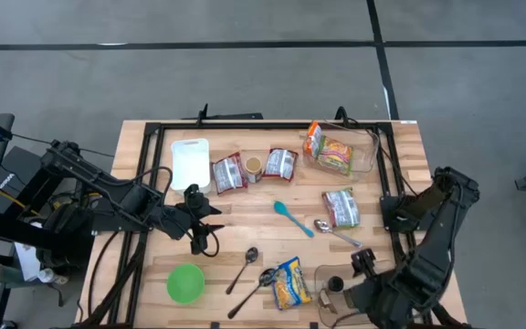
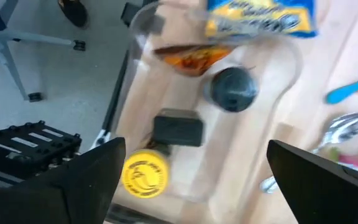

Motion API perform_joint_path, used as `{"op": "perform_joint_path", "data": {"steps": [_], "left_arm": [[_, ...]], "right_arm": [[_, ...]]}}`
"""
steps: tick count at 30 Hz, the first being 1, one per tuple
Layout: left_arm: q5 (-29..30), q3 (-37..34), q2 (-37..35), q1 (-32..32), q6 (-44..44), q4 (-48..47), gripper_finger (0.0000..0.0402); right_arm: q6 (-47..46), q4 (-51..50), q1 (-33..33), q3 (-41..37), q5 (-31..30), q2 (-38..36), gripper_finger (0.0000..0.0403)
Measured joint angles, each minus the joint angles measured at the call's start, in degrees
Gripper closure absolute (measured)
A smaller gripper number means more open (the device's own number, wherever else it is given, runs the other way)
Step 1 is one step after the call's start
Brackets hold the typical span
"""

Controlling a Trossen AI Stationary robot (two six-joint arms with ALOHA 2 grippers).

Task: Pick & Place Food Item
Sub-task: Put the golden spice bottle into the bottom transparent bin

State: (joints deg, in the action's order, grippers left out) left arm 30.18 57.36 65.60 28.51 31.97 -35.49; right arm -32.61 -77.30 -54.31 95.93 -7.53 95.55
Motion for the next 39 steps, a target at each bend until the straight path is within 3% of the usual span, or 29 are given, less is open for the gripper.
{"op": "perform_joint_path", "data": {"steps": [10, 23, 39], "left_arm": [[-0.01, 0.0, 0.0, 0.02, 0.01, 0.01, 0.0215], [0.0, -0.02, 0.0, 0.02, 0.0, 0.0, 0.0215], [0.01, -0.01, 0.0, 0.01, 0.02, -0.01, 0.0215]], "right_arm": [[10.46, -2.44, 11.09, 4.97, -0.02, 0.0, 0.0018], [10.7, 6.89, 25.74, 5.1, -0.28, 0.0, 0.0018], [6.44, 13.59, 34.72, 5.1, -0.36, 0.0, 0.0018]]}}
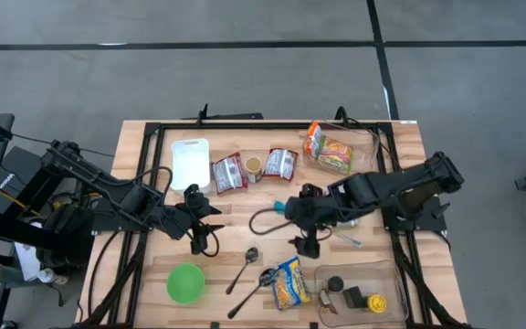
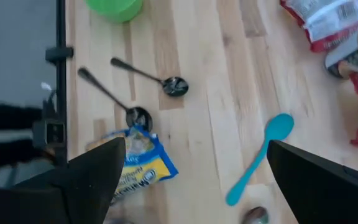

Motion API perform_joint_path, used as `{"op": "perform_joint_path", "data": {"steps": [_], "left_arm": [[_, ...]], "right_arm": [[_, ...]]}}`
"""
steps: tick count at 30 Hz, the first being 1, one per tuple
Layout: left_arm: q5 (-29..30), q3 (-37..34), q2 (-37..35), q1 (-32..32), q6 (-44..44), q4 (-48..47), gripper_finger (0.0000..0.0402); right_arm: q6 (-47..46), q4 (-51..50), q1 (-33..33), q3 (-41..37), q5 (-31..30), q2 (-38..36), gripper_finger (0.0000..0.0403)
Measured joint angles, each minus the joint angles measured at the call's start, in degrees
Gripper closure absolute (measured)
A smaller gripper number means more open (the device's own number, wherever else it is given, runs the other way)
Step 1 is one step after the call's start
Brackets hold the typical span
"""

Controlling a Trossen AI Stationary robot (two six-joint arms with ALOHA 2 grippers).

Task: Pick & Place Food Item
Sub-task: Put the golden spice bottle into the bottom transparent bin

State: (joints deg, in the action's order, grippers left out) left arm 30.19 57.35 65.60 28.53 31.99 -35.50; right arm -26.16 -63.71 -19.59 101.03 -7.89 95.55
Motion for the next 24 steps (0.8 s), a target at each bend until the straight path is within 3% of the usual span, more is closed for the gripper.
{"op": "perform_joint_path", "data": {"steps": [14, 24], "left_arm": [[0.01, 0.01, 0.0, -0.01, -0.02, -0.01, 0.0215], [0.01, -0.01, 0.0, 0.01, -0.02, 0.02, 0.0215]], "right_arm": [[-23.95, -1.15, 0.65, 0.0, -1.42, 0.0, 0.0018], [-32.32, -13.44, 0.37, -1.49, -1.68, 0.34, 0.0018]]}}
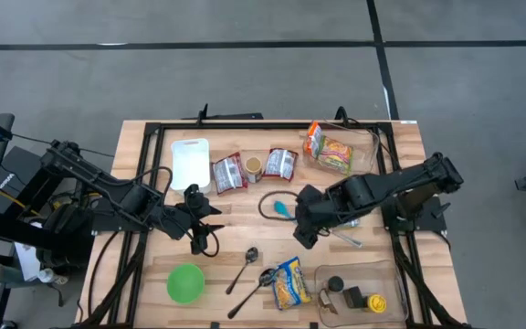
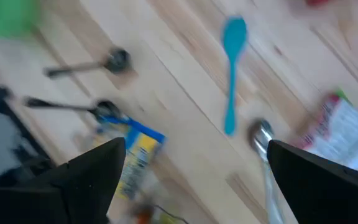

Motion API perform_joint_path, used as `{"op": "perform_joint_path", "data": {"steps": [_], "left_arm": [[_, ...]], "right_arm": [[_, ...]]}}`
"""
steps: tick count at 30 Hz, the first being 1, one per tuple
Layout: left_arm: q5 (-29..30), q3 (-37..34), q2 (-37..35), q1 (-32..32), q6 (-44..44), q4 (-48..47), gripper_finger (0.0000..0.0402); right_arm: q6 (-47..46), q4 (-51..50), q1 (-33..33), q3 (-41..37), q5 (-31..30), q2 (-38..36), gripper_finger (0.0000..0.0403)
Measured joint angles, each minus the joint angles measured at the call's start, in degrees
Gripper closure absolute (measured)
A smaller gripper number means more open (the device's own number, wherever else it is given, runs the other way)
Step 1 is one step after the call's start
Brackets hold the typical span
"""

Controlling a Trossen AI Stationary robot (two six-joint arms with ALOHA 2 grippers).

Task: Pick & Place Food Item
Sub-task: Put the golden spice bottle into the bottom transparent bin

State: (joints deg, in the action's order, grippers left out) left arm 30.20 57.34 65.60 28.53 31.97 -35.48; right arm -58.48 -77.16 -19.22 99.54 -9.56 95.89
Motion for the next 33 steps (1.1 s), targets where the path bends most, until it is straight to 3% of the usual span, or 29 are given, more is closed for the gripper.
{"op": "perform_joint_path", "data": {"steps": [9, 15, 21, 33], "left_arm": [[-0.02, 0.0, 0.02, 0.0, 0.0, 0.0, 0.0215], [-0.01, 0.01, 0.0, -0.01, 0.0, 0.0, 0.0215], [0.0, 0.01, 0.0, -0.01, -0.04, 0.04, 0.0215], [-0.01, 0.02, 0.0, -0.01, 0.01, 5.62, 0.0215]], "right_arm": [[-3.5, -5.04, -3.66, -6.24, -0.81, 0.1, 0.0018], [-4.84, 0.55, -6.21, -15.02, 2.02, 0.07, 0.0018], [-14.6, 3.81, -7.49, -22.35, 1.73, 0.05, 0.0025], [-20.65, 9.25, -9.66, -22.9, -10.14, -0.01, 0.0069]]}}
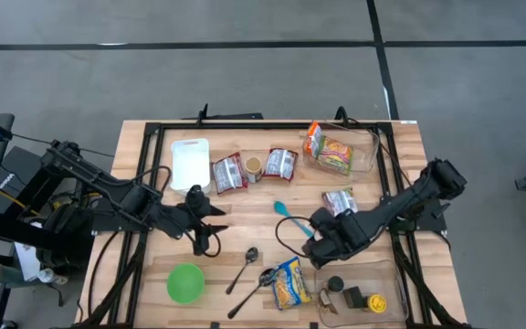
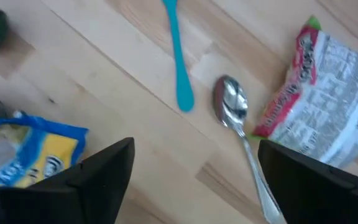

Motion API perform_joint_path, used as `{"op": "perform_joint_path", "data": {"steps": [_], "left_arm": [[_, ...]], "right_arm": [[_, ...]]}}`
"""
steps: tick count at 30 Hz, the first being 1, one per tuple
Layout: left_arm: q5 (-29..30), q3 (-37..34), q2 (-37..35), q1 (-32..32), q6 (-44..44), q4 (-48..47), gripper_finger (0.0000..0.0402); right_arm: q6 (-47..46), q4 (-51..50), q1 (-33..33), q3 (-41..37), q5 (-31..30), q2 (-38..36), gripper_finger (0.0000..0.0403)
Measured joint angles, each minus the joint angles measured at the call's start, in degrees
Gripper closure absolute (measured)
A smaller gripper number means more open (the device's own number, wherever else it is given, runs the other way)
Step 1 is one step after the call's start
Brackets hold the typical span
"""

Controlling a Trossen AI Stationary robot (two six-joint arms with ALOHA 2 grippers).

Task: Pick & Place Food Item
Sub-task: Put the golden spice bottle into the bottom transparent bin

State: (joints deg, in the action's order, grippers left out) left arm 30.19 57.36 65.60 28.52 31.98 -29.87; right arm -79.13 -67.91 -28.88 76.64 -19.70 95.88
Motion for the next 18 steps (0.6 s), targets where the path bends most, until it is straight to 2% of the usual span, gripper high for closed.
{"op": "perform_joint_path", "data": {"steps": [4, 11, 18], "left_arm": [[0.01, 0.0, 0.0, 0.01, -0.02, 4.56, 0.0215], [0.4, 0.0, 0.02, -0.68, -4.94, 5.05, 0.0215], [0.99, 0.0, 0.0, -6.13, -10.29, 4.65, 0.0215]], "right_arm": [[-3.28, 0.05, -0.3, 0.0, -3.12, 0.0, 0.0087], [-6.87, 1.36, -0.82, 0.0, -7.66, 0.0, 0.0101], [-7.48, 2.09, -0.14, 0.0, -9.31, 0.0, 0.0101]]}}
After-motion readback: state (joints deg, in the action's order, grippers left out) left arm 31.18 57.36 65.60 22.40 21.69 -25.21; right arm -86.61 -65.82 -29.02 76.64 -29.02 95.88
